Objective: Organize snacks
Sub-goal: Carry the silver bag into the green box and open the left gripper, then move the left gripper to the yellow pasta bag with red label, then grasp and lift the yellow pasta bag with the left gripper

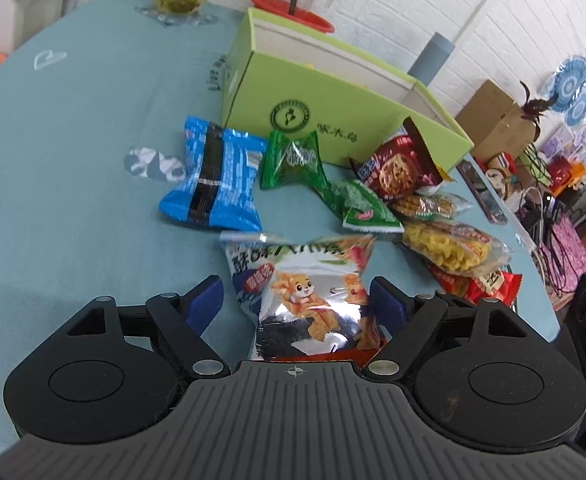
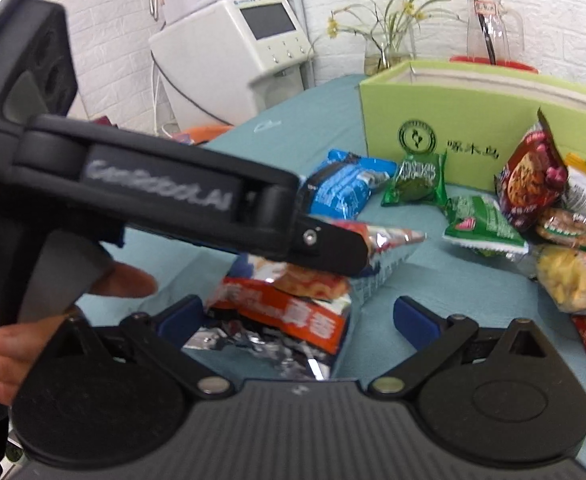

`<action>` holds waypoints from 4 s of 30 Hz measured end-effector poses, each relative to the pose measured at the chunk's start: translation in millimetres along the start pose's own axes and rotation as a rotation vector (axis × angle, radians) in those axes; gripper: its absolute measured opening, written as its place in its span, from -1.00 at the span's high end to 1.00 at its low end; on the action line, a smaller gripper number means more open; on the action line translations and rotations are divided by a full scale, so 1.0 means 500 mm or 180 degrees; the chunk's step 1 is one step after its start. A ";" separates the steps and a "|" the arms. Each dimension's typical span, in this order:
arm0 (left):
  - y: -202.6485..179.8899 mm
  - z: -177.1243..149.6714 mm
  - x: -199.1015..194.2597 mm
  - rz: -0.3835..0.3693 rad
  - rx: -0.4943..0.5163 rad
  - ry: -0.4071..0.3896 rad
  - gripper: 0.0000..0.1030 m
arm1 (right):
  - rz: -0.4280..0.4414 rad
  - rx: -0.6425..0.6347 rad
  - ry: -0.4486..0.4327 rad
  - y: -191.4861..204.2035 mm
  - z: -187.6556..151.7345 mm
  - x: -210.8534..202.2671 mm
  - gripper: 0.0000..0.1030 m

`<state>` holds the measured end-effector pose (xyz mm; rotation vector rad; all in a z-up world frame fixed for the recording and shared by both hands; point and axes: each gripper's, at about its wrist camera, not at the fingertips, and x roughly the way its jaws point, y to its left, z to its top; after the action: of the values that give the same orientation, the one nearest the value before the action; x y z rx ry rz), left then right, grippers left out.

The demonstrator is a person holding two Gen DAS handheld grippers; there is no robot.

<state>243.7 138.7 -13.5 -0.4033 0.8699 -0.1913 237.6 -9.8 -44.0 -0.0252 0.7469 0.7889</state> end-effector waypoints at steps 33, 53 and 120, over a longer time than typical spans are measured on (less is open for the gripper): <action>-0.088 0.458 0.237 -0.0470 0.0068 -0.0093 0.02 | -0.0470 -0.0325 -0.0318 -0.279 0.386 0.072 -0.44; -0.136 0.268 0.031 -0.0551 0.0453 -0.0680 -0.50 | -0.0997 -0.0051 -0.0903 -0.296 0.204 -0.197 -0.98; -0.137 -0.036 0.017 -0.0267 0.0245 -0.0064 0.01 | -0.0662 -0.0162 -0.0394 -0.038 -0.054 -0.163 -0.55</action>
<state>235.3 69.2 -1.1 -0.3693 0.8237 -0.2967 195.9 -82.8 -18.6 -0.0975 0.5961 0.6050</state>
